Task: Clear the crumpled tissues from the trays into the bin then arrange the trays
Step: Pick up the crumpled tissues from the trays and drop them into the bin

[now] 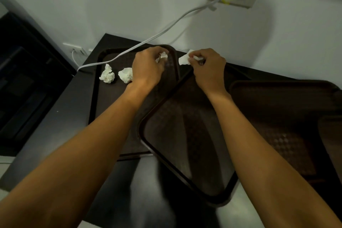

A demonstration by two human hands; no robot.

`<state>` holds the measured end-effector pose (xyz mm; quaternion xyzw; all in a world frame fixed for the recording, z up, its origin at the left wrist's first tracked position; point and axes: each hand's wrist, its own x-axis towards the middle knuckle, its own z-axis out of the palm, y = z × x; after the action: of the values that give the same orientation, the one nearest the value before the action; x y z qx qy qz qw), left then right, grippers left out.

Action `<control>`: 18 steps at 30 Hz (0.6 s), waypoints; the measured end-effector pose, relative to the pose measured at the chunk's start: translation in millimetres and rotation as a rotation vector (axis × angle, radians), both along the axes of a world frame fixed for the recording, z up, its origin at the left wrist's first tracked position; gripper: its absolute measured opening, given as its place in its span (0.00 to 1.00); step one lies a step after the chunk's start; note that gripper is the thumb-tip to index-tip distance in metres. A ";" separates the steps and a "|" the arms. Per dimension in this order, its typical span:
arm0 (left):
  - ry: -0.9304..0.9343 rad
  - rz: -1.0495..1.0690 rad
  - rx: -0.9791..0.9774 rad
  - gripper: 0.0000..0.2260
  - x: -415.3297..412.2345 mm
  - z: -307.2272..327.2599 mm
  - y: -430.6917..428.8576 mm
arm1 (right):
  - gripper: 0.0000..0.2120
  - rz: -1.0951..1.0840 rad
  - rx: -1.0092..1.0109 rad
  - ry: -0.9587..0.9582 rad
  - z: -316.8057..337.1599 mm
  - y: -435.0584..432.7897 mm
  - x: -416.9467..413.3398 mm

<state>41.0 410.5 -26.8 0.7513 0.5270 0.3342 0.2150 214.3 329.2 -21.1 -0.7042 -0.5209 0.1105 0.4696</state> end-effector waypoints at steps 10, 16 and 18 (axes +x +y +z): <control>-0.258 0.136 -0.089 0.04 -86.8 0.0 -90.7 | 0.12 -0.013 -0.120 0.050 16.6 -46.7 -82.6; -0.275 0.204 -0.110 0.06 -164.2 13.6 -147.1 | 0.18 0.036 -0.111 0.104 32.2 -101.1 -148.0; -0.271 0.214 -0.105 0.07 -189.5 18.1 -167.0 | 0.19 0.035 -0.136 0.119 35.5 -121.4 -170.9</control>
<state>-148.5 243.5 -8.8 0.6269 0.5868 0.4253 0.2859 43.4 207.8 14.4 -0.7174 -0.4956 0.1955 0.4489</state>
